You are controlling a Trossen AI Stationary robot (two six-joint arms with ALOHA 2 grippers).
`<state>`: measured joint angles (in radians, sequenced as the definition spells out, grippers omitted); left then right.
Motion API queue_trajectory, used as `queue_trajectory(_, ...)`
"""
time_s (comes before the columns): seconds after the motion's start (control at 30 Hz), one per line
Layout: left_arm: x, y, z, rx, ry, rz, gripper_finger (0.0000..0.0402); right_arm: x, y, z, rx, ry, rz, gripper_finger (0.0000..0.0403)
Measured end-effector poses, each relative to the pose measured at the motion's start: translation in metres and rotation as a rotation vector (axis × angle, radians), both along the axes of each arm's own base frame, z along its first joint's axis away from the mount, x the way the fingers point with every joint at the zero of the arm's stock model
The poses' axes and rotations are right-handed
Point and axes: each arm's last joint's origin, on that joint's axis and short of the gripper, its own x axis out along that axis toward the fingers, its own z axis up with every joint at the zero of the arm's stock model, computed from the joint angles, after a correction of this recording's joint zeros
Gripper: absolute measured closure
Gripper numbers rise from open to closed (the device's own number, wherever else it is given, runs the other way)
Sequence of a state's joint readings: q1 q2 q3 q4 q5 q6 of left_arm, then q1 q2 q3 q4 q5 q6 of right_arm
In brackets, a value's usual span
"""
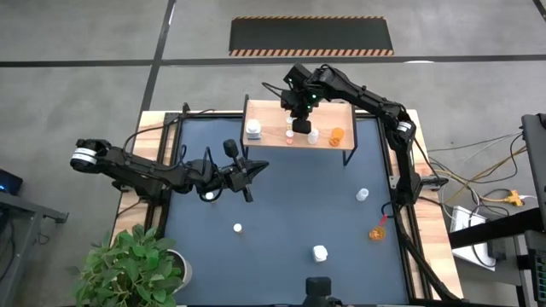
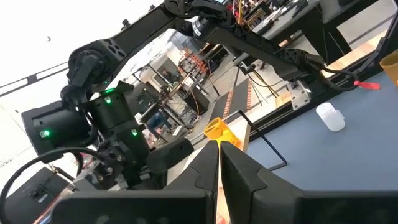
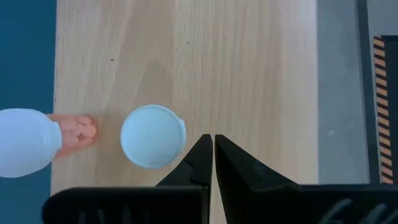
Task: Pick and place medicine bottles onto shelf by color
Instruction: Put the white pill bottle on the shelf
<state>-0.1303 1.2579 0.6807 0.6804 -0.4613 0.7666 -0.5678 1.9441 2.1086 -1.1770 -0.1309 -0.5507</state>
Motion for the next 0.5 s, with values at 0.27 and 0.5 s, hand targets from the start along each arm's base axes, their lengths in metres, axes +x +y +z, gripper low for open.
queue_trajectory(0.27,0.0,0.0,0.0,0.0,0.0,0.0,0.0402,-0.016,0.011,0.035,-0.064,-0.041,-0.044,0.0394)
queue_trajectory(0.5,0.0,0.0,0.0,0.0,-0.002,0.0,0.0402,-0.042,0.052,0.068,0.086,-0.115,-0.014,0.0394)
